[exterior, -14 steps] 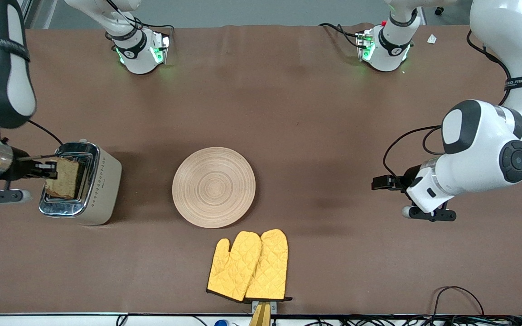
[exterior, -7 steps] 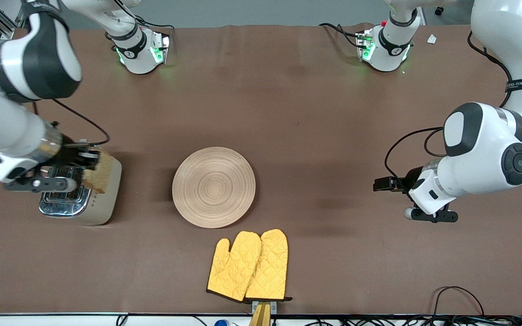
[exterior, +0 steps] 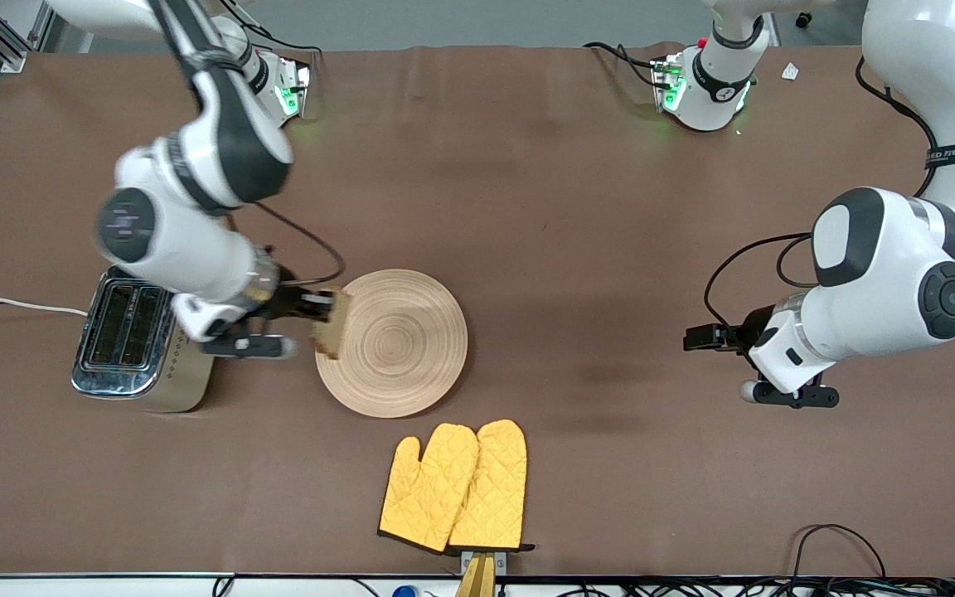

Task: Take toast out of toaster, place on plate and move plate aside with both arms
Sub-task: 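Lift the bread out and carry it over the wooden plate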

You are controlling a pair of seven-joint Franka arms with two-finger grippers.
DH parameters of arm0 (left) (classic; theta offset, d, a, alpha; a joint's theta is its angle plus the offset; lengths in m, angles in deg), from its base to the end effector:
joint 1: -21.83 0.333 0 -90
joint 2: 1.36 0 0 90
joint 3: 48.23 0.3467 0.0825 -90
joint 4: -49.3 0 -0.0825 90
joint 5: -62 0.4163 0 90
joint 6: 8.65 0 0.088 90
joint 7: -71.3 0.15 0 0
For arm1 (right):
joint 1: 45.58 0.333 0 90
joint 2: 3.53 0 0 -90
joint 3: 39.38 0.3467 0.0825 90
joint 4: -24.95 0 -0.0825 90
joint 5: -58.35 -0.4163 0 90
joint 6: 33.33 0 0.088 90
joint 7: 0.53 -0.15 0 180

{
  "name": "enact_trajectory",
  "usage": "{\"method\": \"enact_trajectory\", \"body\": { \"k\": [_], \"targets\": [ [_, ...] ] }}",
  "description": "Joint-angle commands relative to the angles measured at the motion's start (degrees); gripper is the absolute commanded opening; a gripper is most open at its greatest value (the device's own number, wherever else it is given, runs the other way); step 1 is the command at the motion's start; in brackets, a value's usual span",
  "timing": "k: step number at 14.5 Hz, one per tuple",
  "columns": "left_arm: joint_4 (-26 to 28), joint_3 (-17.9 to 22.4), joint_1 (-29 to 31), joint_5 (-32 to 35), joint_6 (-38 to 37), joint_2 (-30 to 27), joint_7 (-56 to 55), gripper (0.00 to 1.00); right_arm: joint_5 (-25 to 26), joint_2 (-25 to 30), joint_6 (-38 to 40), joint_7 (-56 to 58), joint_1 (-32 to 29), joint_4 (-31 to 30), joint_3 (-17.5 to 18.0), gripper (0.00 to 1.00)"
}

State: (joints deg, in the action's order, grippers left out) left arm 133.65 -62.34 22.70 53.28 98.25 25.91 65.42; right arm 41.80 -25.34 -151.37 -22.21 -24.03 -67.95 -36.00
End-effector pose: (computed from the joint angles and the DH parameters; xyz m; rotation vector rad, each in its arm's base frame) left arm 0.7073 -0.1596 0.3819 2.8943 -0.0815 -0.1616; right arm 0.6404 0.3217 0.3849 -2.8580 0.1106 0.0837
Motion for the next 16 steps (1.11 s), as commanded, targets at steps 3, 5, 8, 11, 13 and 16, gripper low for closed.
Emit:
{"method": "enact_trajectory", "body": {
  "k": [3, 5, 8, 11, 13, 16],
  "targets": [
    [-0.67, -0.21, 0.28, -0.77, 0.33, 0.33, -0.27, 1.00, -15.65, -3.93, -16.75, 0.49, 6.65, -4.74, -0.30, 0.00],
    [-0.67, -0.21, 0.19, -0.77, 0.33, 0.33, -0.27, 1.00, -20.08, -4.64, -17.93, 5.56, 6.84, -5.10, -0.21, 0.00],
    [-0.59, -0.21, 0.02, -0.77, 0.50, 0.33, -0.35, 1.00, -23.07, -5.25, -18.01, 14.61, 4.38, -7.12, -0.30, 0.00],
    [-0.67, -0.21, -0.25, -0.86, 0.50, 0.33, -0.44, 1.00, -23.26, -5.43, -17.75, 21.57, 0.60, -9.84, -0.21, 0.00],
    [-0.67, -0.21, -0.34, -0.86, 0.50, 0.33, -0.44, 1.00, -23.35, -5.34, -17.75, 24.65, -0.81, -11.25, -0.21, 0.00],
    [-0.41, -0.21, -0.51, -0.95, 1.11, 0.41, -0.44, 1.00, -25.09, -5.43, -17.84, 31.15, -3.27, -13.53, -0.21, 0.00]
  ]
}}
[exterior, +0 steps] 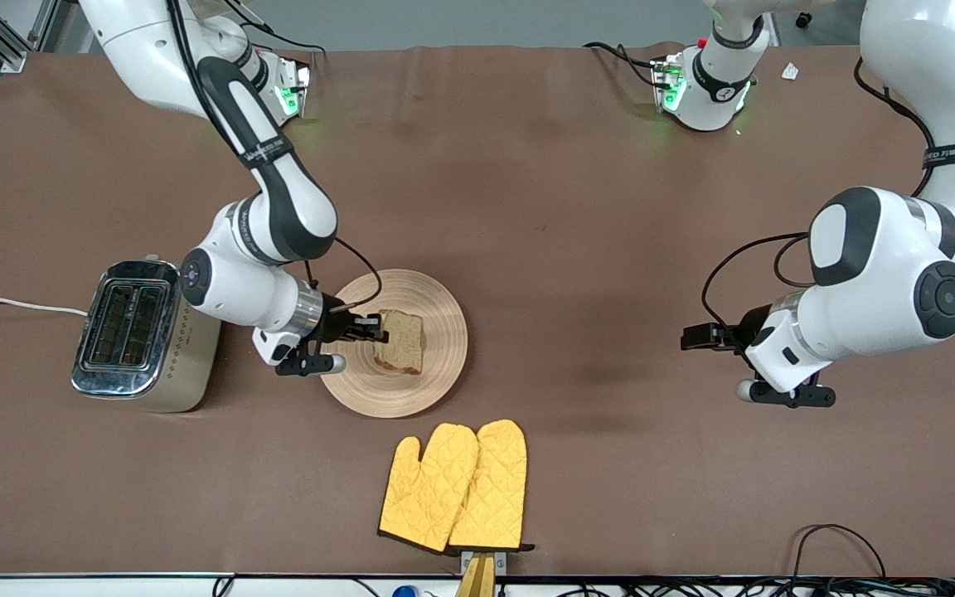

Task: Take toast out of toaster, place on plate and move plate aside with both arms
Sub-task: 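Lift the bread out and carry it over the wooden plate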

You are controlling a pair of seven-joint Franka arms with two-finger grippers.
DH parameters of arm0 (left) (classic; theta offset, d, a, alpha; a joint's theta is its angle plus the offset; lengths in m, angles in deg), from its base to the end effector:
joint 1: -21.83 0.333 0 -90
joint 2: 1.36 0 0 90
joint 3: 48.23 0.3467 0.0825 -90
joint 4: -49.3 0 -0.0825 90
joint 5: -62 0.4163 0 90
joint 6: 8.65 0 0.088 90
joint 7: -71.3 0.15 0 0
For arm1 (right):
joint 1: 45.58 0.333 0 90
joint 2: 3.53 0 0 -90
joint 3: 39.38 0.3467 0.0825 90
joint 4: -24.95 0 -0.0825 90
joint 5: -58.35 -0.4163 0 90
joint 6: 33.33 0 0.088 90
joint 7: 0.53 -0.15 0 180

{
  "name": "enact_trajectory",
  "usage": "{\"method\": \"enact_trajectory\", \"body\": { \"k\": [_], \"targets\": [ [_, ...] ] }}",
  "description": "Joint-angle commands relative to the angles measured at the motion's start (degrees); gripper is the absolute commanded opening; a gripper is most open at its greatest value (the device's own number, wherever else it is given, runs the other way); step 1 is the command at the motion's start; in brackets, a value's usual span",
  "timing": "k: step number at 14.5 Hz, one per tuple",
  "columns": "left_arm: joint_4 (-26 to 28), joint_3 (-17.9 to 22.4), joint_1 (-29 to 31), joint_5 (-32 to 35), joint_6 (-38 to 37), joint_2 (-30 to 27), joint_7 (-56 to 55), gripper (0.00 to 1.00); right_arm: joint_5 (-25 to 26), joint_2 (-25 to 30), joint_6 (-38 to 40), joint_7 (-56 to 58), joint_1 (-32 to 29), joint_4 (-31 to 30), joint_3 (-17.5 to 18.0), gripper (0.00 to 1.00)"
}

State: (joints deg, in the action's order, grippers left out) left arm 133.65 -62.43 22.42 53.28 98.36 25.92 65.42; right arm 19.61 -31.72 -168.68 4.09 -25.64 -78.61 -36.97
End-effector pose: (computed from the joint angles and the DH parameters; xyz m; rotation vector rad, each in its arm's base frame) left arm 0.7066 -0.1640 0.3820 2.8935 -0.0903 -0.1601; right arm 0.6432 0.2914 0.2476 -2.6338 0.0151 0.0290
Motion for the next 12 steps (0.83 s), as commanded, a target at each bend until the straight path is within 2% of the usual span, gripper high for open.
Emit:
{"method": "enact_trajectory", "body": {
  "k": [1, 3, 9, 11, 12],
  "targets": [
    [-0.32, -0.13, -0.32, -0.95, 1.10, 0.40, -0.53, 1.00, -4.92, 1.03, -0.61, 7.48, -1.92, -3.75, 0.76, 0.00],
    [-0.32, -0.21, -0.50, -1.82, 1.01, 0.84, -0.44, 1.00, -6.08, 1.03, -0.61, 11.27, -2.88, -5.85, 0.67, 0.00],
    [-0.23, -1.00, -1.73, -13.85, 1.62, 4.70, 0.52, 1.00, -5.90, 1.03, 0.27, 18.49, -6.49, -8.15, 0.41, 0.01],
    [-0.23, -2.23, -2.43, -18.15, 3.64, 6.55, 0.79, 1.00, -4.77, 1.12, 0.62, 18.32, -6.49, -8.06, -0.03, 0.16],
    [-0.23, -2.67, -2.69, -19.83, 4.69, 7.60, 0.96, 1.00, -2.85, 1.21, 0.97, 18.23, -6.41, -8.06, -0.99, 0.28]
  ]
}}
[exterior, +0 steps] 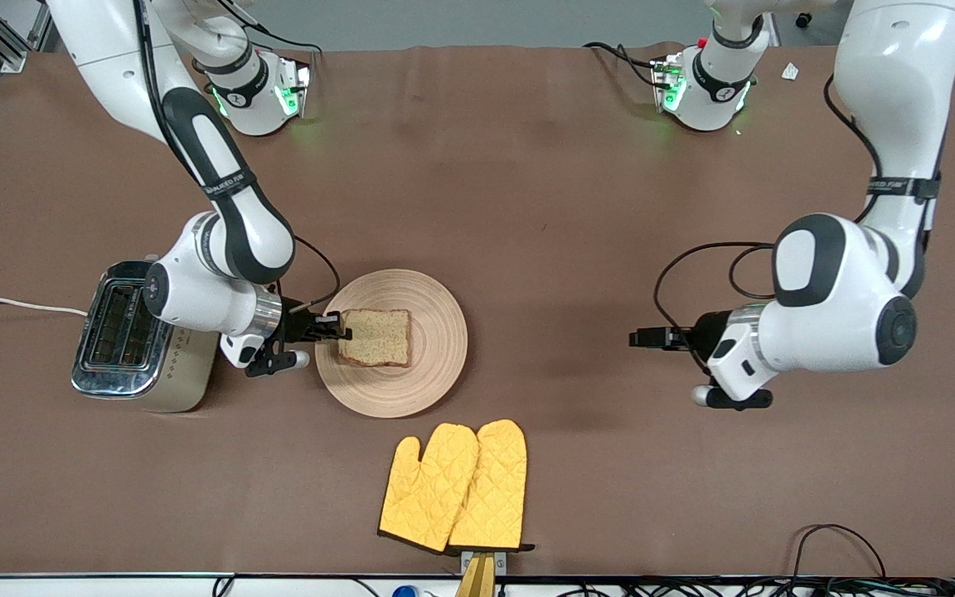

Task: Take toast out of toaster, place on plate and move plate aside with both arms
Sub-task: 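Lift the bread out and carry it over the wooden plate, then release the bread onto the plate while the left gripper approaches the plate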

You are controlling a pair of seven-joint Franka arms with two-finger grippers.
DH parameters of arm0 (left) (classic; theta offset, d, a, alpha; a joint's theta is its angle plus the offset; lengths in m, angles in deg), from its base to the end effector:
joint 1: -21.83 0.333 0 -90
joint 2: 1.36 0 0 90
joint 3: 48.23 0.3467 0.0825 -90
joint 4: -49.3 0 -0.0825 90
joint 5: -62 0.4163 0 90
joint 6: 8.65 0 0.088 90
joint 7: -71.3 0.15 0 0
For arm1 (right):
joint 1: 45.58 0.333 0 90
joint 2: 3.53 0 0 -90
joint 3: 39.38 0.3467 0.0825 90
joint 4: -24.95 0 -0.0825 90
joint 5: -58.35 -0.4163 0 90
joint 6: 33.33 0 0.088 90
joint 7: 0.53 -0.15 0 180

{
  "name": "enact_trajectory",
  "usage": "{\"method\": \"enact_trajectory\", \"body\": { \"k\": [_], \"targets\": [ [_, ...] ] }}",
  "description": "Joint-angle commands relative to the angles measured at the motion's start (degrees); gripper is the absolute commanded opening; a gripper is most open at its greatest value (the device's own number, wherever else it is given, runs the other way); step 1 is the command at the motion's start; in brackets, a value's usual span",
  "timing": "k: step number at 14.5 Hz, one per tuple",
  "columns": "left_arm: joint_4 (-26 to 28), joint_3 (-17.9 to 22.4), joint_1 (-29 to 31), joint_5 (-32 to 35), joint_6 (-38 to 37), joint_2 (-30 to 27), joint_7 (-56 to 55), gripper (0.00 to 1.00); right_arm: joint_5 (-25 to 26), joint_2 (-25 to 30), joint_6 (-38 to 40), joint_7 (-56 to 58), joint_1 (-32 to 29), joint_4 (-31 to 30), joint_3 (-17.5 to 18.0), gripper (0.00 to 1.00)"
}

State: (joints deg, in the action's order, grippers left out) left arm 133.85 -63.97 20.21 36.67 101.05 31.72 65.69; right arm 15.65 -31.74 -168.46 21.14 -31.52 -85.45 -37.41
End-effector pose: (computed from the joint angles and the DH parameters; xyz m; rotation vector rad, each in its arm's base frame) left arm 0.6998 -0.2371 0.3273 2.6031 0.0105 -0.3062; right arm 0.6275 0.2105 0.1950 -2.6168 -0.1273 0.0465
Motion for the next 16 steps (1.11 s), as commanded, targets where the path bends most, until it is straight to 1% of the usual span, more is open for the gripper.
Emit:
{"method": "enact_trajectory", "body": {
  "k": [1, 2, 3, 4, 5, 6, 8, 10, 11, 12, 14, 16],
  "targets": [
    [-0.61, -1.66, -0.83, -4.01, 2.27, 3.20, 0.69, 1.00, 3.13, 1.23, 0.75, 1.09, -0.62, -1.22, -0.99, 0.39],
    [-0.70, -2.45, -1.27, -4.46, 3.50, 4.34, 0.77, 1.00, 4.37, 1.23, 0.75, 1.01, -0.62, -1.13, -1.26, 0.49],
    [-0.52, -2.80, -1.88, -4.64, 5.60, 4.88, 0.69, 1.00, 5.08, 1.32, 0.75, 0.66, -0.53, -1.22, -1.35, 0.67],
    [-0.52, -2.98, -2.76, -4.72, 6.75, 5.93, 0.77, 1.00, 5.52, 1.49, 0.75, 0.65, -0.53, -1.31, -1.61, 0.88],
    [-0.61, -3.16, -3.46, -5.16, 7.54, 6.72, 0.77, 1.00, 6.83, 1.67, 0.75, 0.65, -0.53, -1.31, -2.13, 1.00],
    [-0.52, -3.16, -4.25, -6.03, 8.94, 7.43, 0.77, 1.00, 8.59, 2.54, 0.84, 0.65, -0.44, -1.74, -2.40, 1.00],
    [-0.61, -3.16, -6.53, -7.96, 11.76, 8.48, 0.77, 1.00, 8.95, 5.35, 1.63, 0.65, -0.71, -2.97, -2.66, 1.00],
    [-0.61, -3.16, -8.73, -11.13, 15.00, 9.19, 0.77, 1.00, 9.04, 7.02, 4.17, 0.74, -0.88, -3.33, -4.76, 1.00],
    [-0.61, -3.16, -9.70, -11.32, 16.24, 9.62, 0.77, 1.00, 9.48, 8.25, 5.75, 0.74, -0.88, -3.33, -5.82, 1.00],
    [-0.70, -3.16, -11.02, -11.40, 17.47, 10.24, 0.95, 1.00, 11.74, 10.09, 7.76, 0.74, -0.88, -3.24, -7.39, 1.00],
    [-0.70, -3.25, -12.25, -13.24, 19.84, 11.29, 2.70, 1.00, 18.50, 14.39, 10.06, 0.22, -0.97, -3.33, -9.34, 1.00],
    [-0.70, -3.25, -14.36, -16.40, 23.18, 12.87, 6.73, 1.00, 23.96, 18.00, 14.18, 0.21, -1.15, -2.54, -13.19, 1.00]
  ]
}}
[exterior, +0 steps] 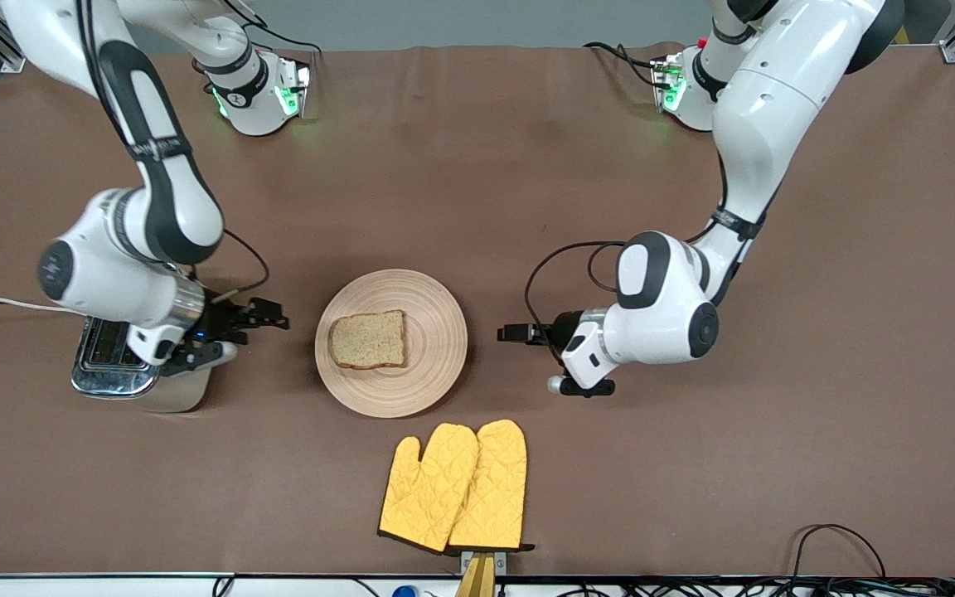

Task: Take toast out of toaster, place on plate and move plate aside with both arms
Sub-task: 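Release the bread onto the plate while the left gripper approaches the plate, then retract the right gripper while the left gripper grasps the plate rim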

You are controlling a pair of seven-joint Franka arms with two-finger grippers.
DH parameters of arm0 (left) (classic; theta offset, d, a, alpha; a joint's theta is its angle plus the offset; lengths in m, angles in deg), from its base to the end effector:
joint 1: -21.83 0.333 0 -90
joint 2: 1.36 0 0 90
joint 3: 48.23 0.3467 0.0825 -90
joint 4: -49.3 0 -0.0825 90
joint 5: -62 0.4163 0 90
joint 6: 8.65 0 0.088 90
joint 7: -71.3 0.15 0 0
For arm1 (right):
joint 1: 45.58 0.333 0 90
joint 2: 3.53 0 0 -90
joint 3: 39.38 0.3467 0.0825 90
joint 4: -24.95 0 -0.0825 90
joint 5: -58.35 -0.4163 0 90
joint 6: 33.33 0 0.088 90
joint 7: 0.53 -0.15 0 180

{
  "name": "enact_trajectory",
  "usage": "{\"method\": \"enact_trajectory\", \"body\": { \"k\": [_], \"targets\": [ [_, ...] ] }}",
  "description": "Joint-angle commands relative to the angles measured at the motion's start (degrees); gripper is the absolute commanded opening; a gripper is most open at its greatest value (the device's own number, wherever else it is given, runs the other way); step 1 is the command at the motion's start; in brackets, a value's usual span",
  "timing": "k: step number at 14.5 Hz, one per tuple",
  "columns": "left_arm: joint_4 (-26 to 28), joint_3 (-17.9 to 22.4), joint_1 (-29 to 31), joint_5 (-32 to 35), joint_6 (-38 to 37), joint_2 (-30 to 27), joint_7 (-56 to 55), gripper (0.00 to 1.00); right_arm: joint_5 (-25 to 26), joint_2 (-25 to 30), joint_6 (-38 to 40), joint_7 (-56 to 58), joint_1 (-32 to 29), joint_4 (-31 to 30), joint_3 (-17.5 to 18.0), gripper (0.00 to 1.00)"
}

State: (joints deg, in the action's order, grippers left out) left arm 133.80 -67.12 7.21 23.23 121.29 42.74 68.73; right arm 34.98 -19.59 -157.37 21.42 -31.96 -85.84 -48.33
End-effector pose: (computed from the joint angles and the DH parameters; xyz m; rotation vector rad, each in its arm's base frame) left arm 0.6565 -0.4267 0.2243 2.4092 -0.0010 -0.2512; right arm 0.6371 0.0849 0.3113 -2.8305 -0.3302 -0.0044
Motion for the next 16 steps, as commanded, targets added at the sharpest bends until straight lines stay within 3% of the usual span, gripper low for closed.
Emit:
{"method": "enact_trajectory", "body": {
  "k": [1, 3, 6, 8, 10, 13, 16],
  "targets": [
    [-0.66, -0.09, -2.59, -3.59, 4.96, 2.39, 4.85, 1.00, 8.04, 7.61, 6.50, -0.15, -0.79, -0.59, -4.03, 1.00],
    [-1.09, -0.09, -4.36, -4.47, 8.04, 4.32, 6.61, 1.00, 13.06, 9.03, 16.84, -0.50, -0.79, 5.98, -7.29, 1.00],
    [-1.71, -0.18, -6.02, -6.67, 10.68, 6.43, 7.58, 1.00, 17.12, 9.21, 27.86, -1.46, -0.79, 15.75, -9.49, 1.00],
    [-3.02, -0.18, -7.52, -7.63, 12.00, 7.57, 7.58, 1.00, 21.42, 9.21, 29.55, -1.91, -1.05, 19.36, -9.76, 1.00],
    [-3.73, -0.26, -8.75, -7.82, 13.58, 8.63, 7.50, 1.00, 21.17, 9.03, 34.19, -3.65, -4.20, 22.79, -10.64, 1.00],
    [-4.34, -0.27, -10.42, -7.90, 16.57, 10.04, 7.50, 0.99, 21.78, 9.38, 34.66, -17.16, -4.30, 24.91, -10.47, 1.00],
    [-5.05, -0.27, -12.44, -7.90, 19.82, 11.71, 7.50, 0.97, 21.26, 10.61, 34.57, -18.96, -3.78, 25.79, -9.85, 1.00]
  ]
}}
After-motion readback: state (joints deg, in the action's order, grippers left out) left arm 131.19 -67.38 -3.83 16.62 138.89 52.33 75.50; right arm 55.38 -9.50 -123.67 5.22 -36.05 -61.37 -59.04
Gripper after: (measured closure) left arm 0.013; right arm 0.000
